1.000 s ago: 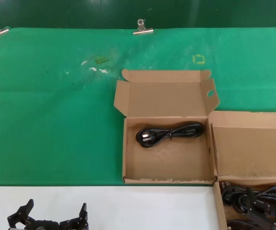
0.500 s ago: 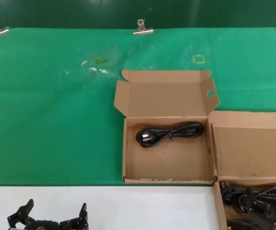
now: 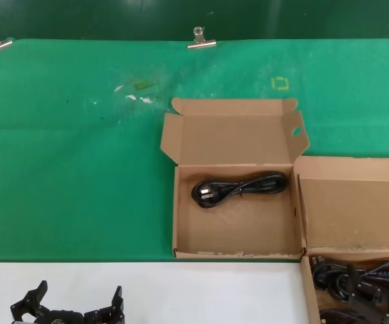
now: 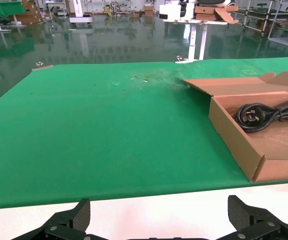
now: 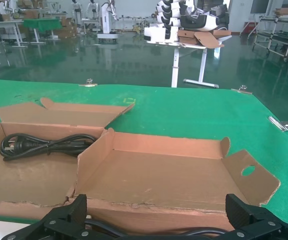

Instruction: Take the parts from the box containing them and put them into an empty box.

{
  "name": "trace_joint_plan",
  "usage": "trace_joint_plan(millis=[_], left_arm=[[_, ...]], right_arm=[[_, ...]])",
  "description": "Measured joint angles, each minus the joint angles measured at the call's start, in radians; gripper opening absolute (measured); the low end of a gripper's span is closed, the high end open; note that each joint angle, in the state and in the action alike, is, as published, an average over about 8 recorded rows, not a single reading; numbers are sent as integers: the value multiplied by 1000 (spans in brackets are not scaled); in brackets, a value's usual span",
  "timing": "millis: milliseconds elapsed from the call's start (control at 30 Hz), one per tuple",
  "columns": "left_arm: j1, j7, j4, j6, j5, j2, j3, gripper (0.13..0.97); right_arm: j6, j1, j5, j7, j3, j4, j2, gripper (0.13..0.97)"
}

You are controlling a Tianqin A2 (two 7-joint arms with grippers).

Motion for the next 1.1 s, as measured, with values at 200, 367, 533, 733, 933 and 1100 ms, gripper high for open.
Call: trace_joint_plan(millis=[200,367,533,733,933,1100], left_arm=[[0,0,0,0,0,0,0,966],[0,0,0,0,0,0,0,966],[0,0,0,0,0,0,0,966],[0,0,0,0,0,0,0,966],[0,0,0,0,0,0,0,966],[0,0,0,0,0,0,0,966]], right_arm=[[0,0,0,0,0,0,0,966],[0,0,0,0,0,0,0,966],[0,0,0,0,0,0,0,966],[0,0,0,0,0,0,0,966],[0,0,0,0,0,0,0,966],[0,0,0,0,0,0,0,966]])
